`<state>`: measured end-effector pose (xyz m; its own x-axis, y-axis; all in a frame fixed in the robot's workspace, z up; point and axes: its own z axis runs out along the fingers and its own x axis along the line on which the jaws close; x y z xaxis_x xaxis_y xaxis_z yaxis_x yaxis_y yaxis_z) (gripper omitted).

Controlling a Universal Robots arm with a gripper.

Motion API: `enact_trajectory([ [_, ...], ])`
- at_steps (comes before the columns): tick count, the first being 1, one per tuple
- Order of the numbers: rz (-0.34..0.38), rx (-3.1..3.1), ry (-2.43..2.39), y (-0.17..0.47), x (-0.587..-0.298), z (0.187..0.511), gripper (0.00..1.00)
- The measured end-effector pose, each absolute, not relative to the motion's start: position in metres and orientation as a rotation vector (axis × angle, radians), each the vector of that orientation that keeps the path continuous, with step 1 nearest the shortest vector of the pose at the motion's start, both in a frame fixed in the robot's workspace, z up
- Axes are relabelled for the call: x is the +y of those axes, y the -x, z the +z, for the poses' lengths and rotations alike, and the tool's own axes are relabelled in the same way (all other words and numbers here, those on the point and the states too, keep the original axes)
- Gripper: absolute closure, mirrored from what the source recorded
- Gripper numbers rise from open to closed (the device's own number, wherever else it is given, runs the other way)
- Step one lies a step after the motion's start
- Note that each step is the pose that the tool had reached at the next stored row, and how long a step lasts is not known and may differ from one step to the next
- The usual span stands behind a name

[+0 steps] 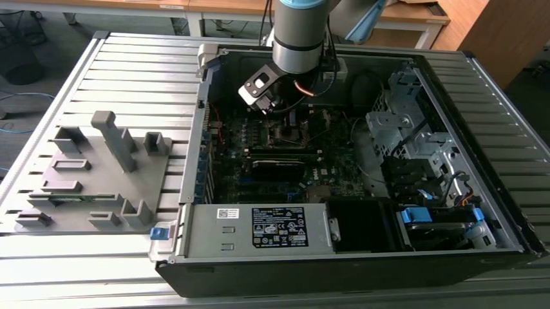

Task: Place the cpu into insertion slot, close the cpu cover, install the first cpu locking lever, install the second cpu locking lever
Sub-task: 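Place the cpu into insertion slot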

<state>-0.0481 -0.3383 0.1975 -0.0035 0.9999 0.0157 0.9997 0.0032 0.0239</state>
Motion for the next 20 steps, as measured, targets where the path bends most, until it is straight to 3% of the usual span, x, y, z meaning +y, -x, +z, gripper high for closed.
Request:
enact_trajectory([
  [20, 0.044, 2.221, -2.214, 0.048, -0.338, 0.217, 0.89],
])
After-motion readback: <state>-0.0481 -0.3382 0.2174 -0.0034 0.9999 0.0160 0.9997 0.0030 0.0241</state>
